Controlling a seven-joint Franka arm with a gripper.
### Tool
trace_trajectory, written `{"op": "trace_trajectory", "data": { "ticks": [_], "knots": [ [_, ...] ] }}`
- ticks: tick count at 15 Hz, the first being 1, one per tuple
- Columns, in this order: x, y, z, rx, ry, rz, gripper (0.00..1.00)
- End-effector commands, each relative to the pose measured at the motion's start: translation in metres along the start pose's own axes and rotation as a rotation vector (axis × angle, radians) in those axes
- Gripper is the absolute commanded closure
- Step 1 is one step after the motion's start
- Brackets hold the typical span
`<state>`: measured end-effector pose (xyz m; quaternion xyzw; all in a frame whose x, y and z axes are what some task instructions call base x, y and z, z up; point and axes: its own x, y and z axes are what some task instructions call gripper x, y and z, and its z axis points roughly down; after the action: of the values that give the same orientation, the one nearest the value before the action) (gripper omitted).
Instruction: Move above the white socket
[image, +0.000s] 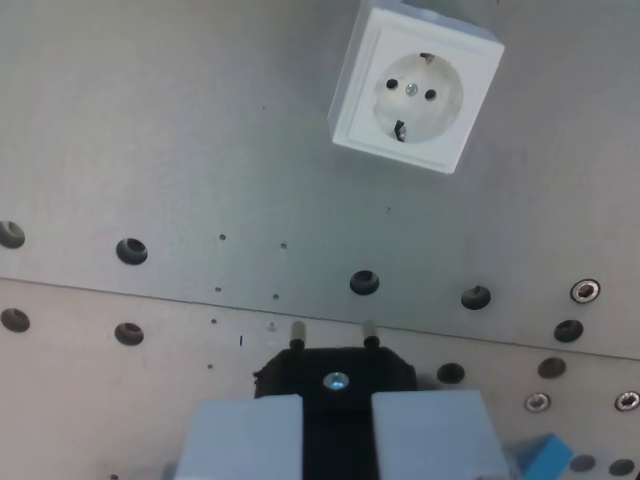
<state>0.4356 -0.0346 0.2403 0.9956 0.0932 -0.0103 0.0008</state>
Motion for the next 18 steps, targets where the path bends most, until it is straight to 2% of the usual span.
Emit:
{"op": "trace_trajectory", "data": {
  "ticks": [1, 18],
  "knots": [
    [-0.004, 0.004, 0.016, -0.033, 0.110, 0.105, 1.00],
    [0.009, 0.026, 0.087, -0.036, 0.120, 0.233, 1.00]
  ]
}}
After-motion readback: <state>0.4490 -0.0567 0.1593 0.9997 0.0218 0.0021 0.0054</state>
